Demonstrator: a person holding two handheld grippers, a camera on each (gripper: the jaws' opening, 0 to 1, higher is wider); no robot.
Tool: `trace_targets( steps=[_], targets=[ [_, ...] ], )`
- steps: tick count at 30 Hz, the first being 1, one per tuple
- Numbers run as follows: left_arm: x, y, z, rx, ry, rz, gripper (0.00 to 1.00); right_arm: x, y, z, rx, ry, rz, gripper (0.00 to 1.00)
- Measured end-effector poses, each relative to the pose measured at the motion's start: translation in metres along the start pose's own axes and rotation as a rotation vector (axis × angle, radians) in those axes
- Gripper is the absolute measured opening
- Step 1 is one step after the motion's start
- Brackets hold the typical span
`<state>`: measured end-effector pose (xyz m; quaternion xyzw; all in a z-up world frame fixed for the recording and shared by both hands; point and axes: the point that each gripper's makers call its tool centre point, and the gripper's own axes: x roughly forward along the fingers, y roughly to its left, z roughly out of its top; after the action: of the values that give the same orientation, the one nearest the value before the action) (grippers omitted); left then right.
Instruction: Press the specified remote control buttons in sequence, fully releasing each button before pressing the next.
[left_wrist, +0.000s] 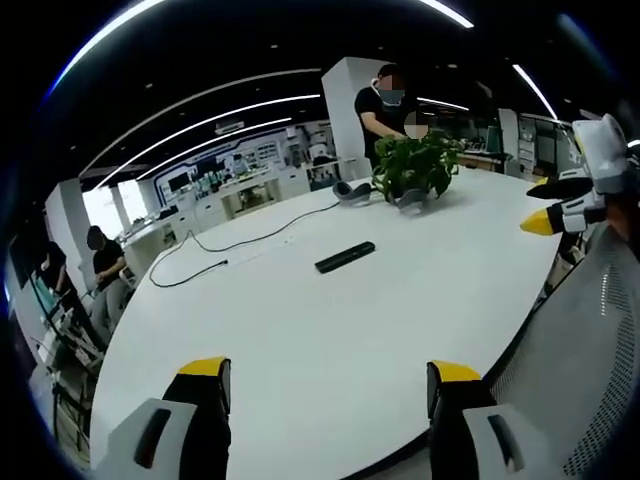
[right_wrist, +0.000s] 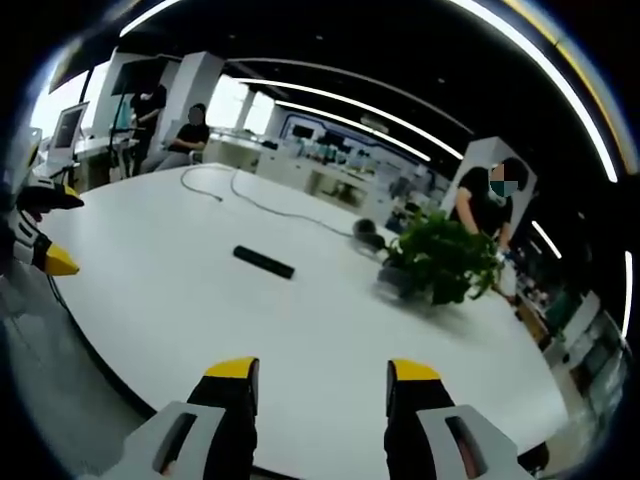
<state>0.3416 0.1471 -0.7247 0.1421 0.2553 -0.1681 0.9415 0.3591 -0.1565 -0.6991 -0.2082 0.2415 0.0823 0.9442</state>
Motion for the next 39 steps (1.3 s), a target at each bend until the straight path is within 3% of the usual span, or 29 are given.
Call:
trace_targets(
  steps=[10,13,16,28,34,39],
  targets=[
    [0.000,-0.002,0.003,-0.004,-0.011,-0.021,0.83,-0.001,-0.001,0.002,-0.002,-0.015,-0.007,0.47],
    [-0.002,0.000,0.011,0.000,-0.059,-0.024,0.83,-0.002,-0.002,0.003,0.001,-0.021,-0.005,0.47],
    [0.002,0.002,0.006,-0.008,-0.029,-0.033,0.83,-0.002,-0.002,0.003,0.004,-0.022,-0.004,0.47],
    [0.001,-0.001,0.011,0.025,-0.038,-0.035,0.82,-0.002,-0.001,0.005,0.002,-0.032,0.007,0.46],
    [0.007,0.005,0.019,0.041,-0.039,-0.090,0.82,-0.002,-0.002,0.004,0.009,-0.029,0.006,0.46],
    [0.015,0.009,0.038,0.089,-0.045,-0.111,0.81,-0.001,-0.001,0.004,-0.004,-0.023,0.011,0.45]
  ],
)
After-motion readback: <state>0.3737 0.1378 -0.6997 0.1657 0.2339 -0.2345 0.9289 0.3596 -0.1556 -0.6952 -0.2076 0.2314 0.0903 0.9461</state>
